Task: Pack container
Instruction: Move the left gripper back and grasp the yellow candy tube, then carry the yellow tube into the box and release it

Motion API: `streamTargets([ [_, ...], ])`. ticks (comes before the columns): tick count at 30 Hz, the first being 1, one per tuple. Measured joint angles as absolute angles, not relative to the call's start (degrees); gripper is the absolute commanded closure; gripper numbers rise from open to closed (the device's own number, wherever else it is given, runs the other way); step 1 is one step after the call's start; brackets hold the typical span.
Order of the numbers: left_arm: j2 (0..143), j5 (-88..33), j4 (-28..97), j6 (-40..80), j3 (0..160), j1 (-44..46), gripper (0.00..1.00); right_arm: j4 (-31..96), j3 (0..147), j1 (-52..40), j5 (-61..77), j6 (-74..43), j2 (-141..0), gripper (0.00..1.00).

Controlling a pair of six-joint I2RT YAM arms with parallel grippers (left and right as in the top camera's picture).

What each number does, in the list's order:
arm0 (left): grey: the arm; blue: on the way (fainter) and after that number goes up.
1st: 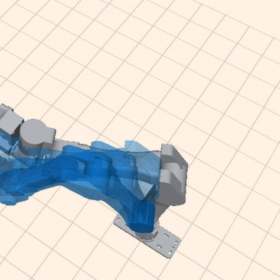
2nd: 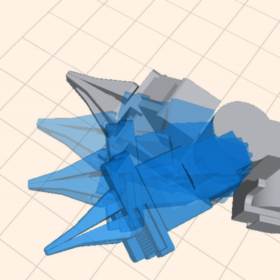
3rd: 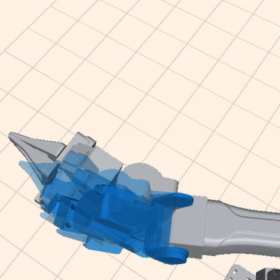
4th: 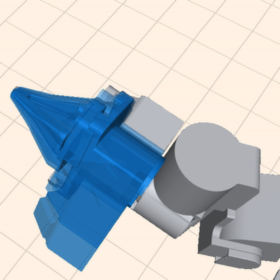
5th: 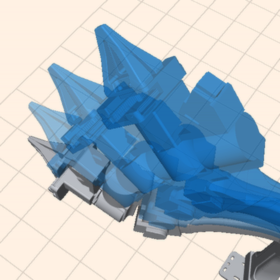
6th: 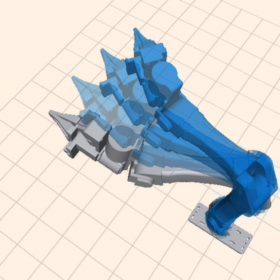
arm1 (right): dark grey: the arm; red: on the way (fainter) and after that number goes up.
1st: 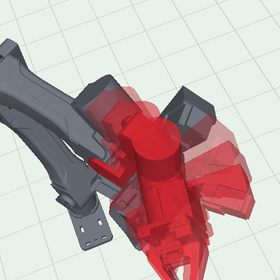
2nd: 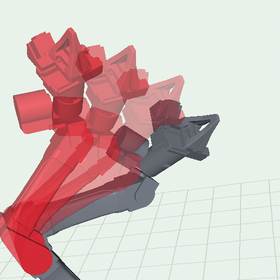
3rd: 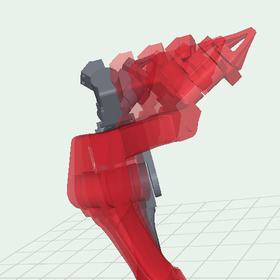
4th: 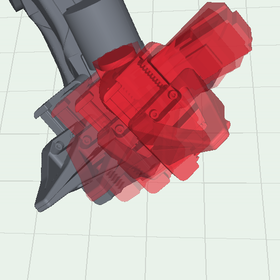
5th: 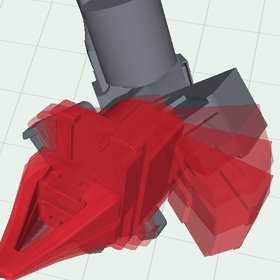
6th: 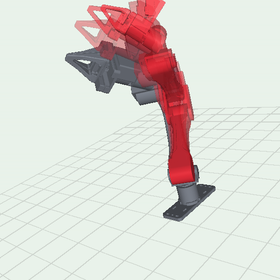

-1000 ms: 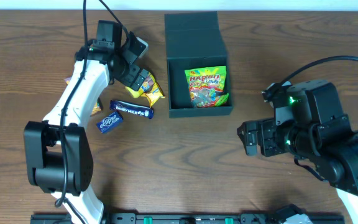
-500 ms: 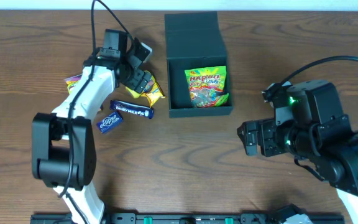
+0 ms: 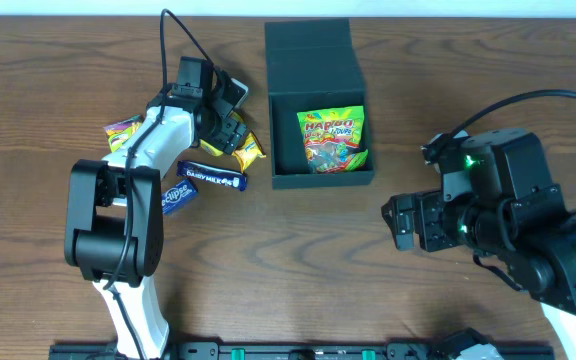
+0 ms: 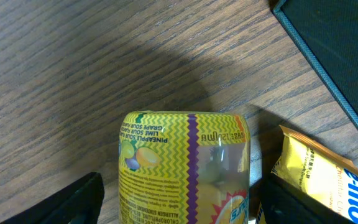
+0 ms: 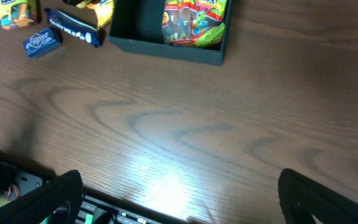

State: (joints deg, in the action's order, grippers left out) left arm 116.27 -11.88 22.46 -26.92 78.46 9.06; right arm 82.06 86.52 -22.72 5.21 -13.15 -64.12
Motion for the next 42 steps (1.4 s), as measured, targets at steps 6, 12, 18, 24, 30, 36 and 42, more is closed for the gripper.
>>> streamTargets([
  [6,116.97,-11.9,22.46,-26.55,78.46,9.06,0.27,82.06,86.52,-22.72,5.21,-13.15,-64.12,0.01],
  [12,117.58,-11.86,22.46,-25.15,78.46,9.06,0.28,82.04,86.52,-22.72,5.21,-13.15,-64.12,0.01],
  [18,118.45,-11.75,22.59,-23.51,78.46,9.06,0.43,82.04,86.52,-22.72,5.21,-13.15,-64.12,0.01],
  [24,118.45,-11.64,25.98,-20.71,79.61,9.06,0.5,82.04,86.52,-22.72,5.21,-13.15,-64.12,0.01],
  [30,118.96,-10.02,36.18,-16.32,87.66,9.06,0.58,82.04,86.52,-22.72,5.21,-13.15,-64.12,0.01],
  [36,118.98,-8.1,46.26,-10.74,101.56,9.23,0.59,82.04,86.52,-22.72,5.21,-13.15,-64.12,0.01],
  [42,118.98,-7.49,51.13,-6.61,107.53,12.67,0.58,82.06,86.52,-22.72,5.21,-13.15,-64.12,0.01],
])
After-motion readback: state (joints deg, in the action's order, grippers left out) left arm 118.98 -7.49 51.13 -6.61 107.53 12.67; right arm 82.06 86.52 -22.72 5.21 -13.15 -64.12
